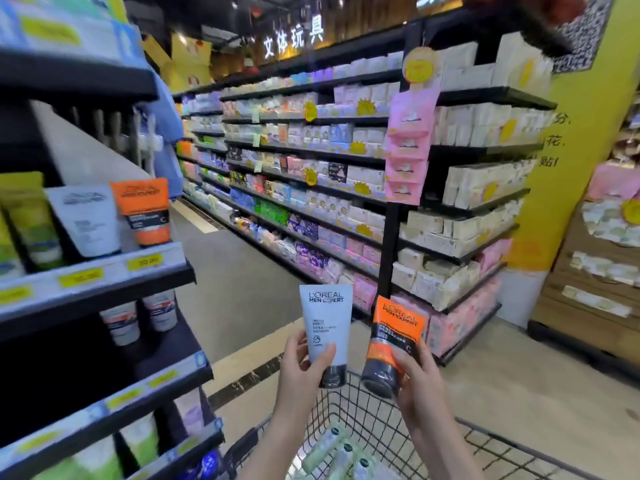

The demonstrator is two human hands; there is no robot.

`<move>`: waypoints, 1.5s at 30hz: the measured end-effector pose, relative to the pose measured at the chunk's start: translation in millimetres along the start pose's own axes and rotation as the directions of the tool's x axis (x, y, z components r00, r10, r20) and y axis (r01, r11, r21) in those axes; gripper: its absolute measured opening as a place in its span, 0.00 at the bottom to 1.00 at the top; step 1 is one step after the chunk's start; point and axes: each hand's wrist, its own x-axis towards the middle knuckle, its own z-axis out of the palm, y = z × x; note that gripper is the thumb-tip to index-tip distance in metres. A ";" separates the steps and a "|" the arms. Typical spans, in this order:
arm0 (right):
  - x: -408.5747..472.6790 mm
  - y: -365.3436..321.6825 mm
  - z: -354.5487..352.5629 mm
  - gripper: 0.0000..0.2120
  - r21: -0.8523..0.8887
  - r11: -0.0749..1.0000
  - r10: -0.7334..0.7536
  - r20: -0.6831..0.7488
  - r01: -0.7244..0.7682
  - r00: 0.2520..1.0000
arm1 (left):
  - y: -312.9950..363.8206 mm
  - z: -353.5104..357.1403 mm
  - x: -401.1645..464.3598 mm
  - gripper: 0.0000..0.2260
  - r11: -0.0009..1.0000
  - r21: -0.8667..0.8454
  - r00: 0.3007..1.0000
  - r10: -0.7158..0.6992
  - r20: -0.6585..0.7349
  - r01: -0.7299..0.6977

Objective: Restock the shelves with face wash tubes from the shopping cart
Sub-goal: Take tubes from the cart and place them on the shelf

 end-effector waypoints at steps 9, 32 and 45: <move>-3.9 -5.8 77.7 0.24 0.014 1.000 -0.030 0.221 0.028 0.975 | 55.0 -54.7 -2.6 0.11 0.990 -0.033 0.978 0.129 -0.163 -0.136; 24.1 48.6 300.8 0.12 -0.019 0.996 -0.065 0.453 0.082 0.889 | 173.3 -246.1 41.5 0.14 0.927 0.251 0.851 0.360 -0.382 -0.279; 45.3 34.7 340.6 0.15 -0.022 0.963 -0.213 0.550 0.269 0.807 | 198.3 -264.9 78.5 0.16 0.736 0.659 0.772 0.505 -0.385 -0.153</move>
